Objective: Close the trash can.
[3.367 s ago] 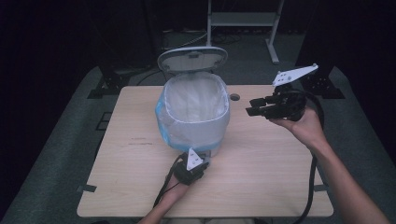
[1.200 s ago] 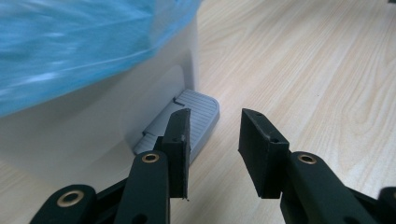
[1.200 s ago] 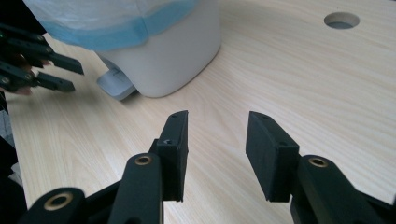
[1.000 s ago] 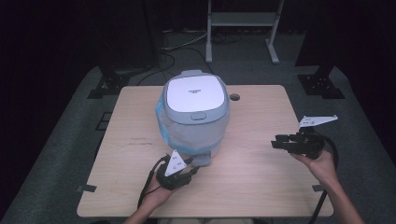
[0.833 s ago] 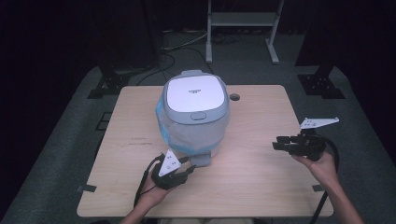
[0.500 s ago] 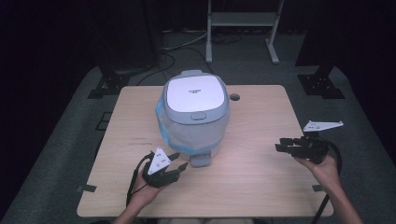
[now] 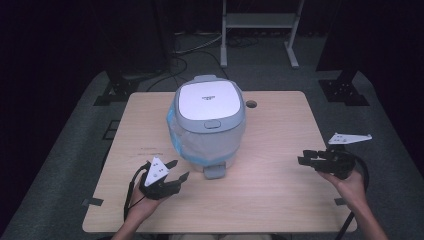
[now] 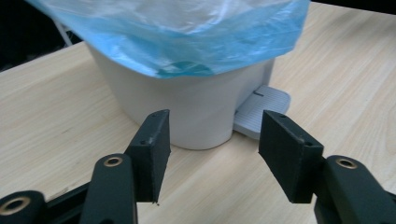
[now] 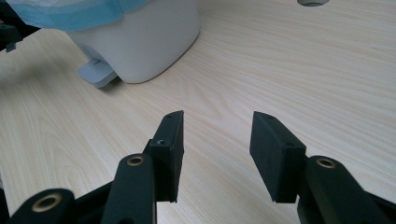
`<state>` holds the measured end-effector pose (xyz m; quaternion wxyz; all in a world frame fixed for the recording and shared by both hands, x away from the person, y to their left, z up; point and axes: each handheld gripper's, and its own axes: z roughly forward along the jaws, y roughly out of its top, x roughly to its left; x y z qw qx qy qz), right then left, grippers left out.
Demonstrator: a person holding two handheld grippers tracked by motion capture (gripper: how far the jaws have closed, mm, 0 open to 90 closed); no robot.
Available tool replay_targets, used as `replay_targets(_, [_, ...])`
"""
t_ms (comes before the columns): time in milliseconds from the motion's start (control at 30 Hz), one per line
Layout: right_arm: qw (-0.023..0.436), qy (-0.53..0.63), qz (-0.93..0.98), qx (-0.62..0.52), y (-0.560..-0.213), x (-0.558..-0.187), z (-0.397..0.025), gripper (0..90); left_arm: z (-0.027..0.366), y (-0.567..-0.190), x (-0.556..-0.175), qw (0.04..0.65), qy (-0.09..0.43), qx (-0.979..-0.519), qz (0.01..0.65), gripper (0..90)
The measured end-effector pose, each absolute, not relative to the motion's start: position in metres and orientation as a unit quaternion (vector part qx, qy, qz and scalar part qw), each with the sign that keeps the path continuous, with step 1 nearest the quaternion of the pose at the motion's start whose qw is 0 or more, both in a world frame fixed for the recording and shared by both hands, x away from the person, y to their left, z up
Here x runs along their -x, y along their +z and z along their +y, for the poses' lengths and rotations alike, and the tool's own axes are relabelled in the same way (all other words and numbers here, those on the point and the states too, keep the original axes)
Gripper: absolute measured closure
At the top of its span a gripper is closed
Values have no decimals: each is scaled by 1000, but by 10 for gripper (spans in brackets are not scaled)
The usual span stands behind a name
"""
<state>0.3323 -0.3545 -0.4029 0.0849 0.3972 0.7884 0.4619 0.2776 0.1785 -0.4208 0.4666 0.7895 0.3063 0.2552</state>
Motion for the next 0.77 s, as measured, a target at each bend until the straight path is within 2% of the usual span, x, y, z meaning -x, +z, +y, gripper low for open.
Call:
replay_targets(500, [94, 461, 782, -408, -415, -317, -364, 515, 216, -416, -276, 471, 274, -763, 348, 342])
replay_targets(767, [105, 464, 775, -416, -418, -307, -367, 392, 224, -424, -274, 475, 273, -755, 361, 299])
